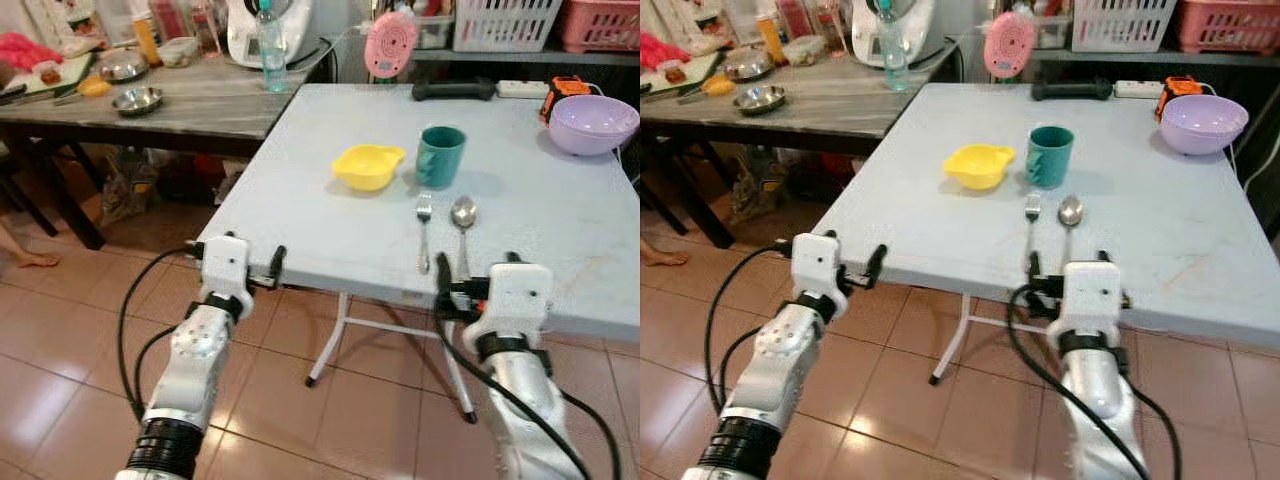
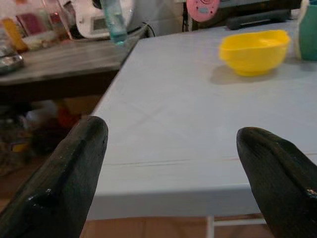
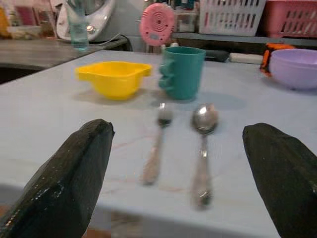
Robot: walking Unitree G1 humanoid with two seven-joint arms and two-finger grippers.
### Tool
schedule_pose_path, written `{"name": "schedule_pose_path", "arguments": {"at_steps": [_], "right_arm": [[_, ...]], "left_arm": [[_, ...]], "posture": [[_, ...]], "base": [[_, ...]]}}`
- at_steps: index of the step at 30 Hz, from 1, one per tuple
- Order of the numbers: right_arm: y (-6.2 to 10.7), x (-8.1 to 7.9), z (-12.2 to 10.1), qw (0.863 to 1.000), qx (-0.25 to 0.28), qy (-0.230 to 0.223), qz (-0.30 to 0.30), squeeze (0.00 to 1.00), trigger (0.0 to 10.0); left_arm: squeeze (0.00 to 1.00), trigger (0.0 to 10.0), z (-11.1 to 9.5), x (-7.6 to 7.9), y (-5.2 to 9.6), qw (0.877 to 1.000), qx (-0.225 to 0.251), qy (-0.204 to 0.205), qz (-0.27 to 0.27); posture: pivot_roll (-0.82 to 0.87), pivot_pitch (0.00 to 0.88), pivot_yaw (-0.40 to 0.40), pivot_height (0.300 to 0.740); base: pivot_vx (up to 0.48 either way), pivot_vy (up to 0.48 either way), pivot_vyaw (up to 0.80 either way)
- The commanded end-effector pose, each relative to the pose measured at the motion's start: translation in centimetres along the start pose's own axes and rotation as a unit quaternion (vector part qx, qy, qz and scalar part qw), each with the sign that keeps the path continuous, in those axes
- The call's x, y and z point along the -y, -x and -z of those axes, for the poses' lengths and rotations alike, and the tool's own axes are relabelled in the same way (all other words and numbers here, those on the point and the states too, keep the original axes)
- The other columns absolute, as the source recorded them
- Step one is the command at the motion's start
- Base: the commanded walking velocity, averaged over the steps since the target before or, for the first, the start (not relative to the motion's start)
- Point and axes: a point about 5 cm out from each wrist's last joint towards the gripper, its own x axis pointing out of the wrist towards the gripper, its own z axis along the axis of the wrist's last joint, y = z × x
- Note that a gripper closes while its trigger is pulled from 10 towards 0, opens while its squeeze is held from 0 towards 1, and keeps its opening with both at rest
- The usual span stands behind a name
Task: Setting the table
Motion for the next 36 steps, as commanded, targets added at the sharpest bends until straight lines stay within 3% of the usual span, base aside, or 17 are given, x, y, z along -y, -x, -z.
{"name": "schedule_pose_path", "arguments": {"at_steps": [1,5,23,36], "right_arm": [[0.0,0.4,-0.5,1.0,0.01,0.005,0.008,0.0,10.0],[-0.1,0.5,-0.6,1.0,0.01,0.006,0.008,0.0,10.0],[0.1,0.6,-0.5,1.0,0.012,0.011,0.013,0.0,10.0],[-0.1,0.4,-0.6,1.0,0.015,0.015,0.01,0.0,10.0]], "left_arm": [[0.0,10.0,-0.3,0.5,-0.2,1.0,0.004,0.002,0.007],[0.0,10.0,-0.3,0.5,-0.2,1.0,0.004,0.001,0.007],[0.0,10.0,-1.0,1.6,0.0,0.998,0.03,0.014,0.049],[0.0,10.0,-1.0,1.8,0.2,0.998,0.029,0.015,0.058]], "posture": [[-0.21,0.051,0.114,0.74],[-0.21,0.049,0.113,0.74],[-0.21,0.044,0.125,0.74],[-0.2,0.051,0.128,0.74]], "base": [[0.0,0.398,0.0],[0.0,0.373,0.0],[0.0,0.0,0.0],[0.327,0.0,0.0]]}}
